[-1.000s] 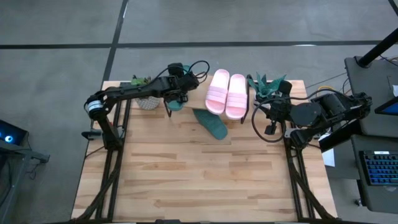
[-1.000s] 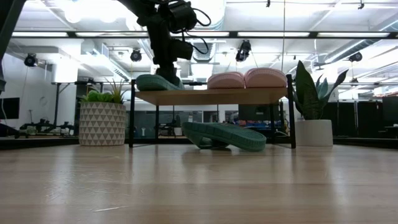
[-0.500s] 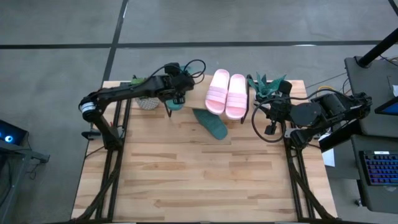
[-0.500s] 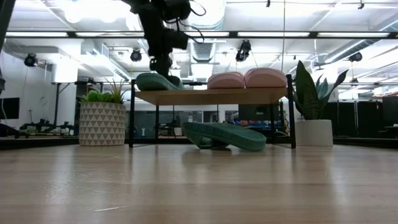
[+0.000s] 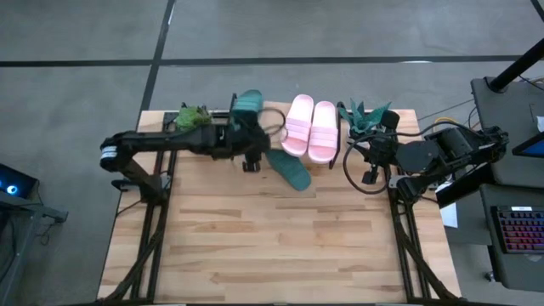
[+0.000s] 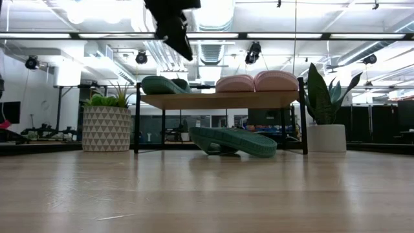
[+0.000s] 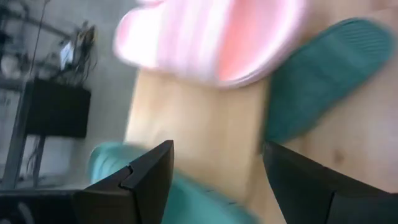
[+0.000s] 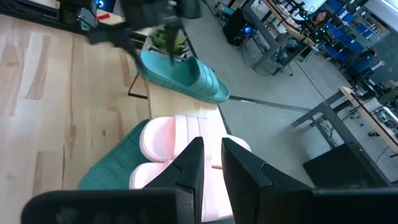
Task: Pick and place slides into the shelf
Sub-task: Put the blue slides on the shelf
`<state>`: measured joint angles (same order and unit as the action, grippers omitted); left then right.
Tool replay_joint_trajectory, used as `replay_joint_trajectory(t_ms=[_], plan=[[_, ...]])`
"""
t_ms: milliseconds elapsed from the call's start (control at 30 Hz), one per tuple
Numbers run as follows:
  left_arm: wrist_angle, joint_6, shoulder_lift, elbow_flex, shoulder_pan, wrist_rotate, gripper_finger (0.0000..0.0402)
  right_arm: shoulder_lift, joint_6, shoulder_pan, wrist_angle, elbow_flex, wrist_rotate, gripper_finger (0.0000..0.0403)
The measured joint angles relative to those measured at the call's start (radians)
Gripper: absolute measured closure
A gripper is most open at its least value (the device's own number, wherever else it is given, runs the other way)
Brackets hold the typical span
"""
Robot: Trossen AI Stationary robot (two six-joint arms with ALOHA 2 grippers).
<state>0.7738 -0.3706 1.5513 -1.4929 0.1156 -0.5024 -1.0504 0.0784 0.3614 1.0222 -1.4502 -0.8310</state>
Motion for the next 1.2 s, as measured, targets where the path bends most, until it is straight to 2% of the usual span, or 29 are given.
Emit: replay_joint_trajectory(t_ms=[267,467,600,900,1033,1200], plan=[[-0.058,0.051,0.000,0.077,-0.176,-0.003,0.0171,0.000,0.000,0.000,0.000,0.000,0.000,0.0355],[-0.256,0.040,-0.001,0.211,-0.252,-0.006,0.0171,0.000,0.000,0.000,-0.001,0.000,0.000,0.0355],[-0.438,-0.030,-0.001,0.329,-0.273,-0.030,0.0171,0.000,0.000,0.000,-0.001,0.000,0.000,0.0355],[-0.847,-0.306,0.000,0.564,-0.275,-0.049,0.0171,0.000,0.000,0.000,-0.001,0.000,0.000,0.0355],[-0.930,-0.325,0.028,0.600,-0.275,-0.022,0.0171,0.000,-0.001,0.000,-0.002,0.000,0.000,0.0355],[-0.925,-0.350,0.129,0.566,-0.275,-0.029,0.0171,0.000,-0.001,0.000,-0.004,0.001,0.000,0.0355]])
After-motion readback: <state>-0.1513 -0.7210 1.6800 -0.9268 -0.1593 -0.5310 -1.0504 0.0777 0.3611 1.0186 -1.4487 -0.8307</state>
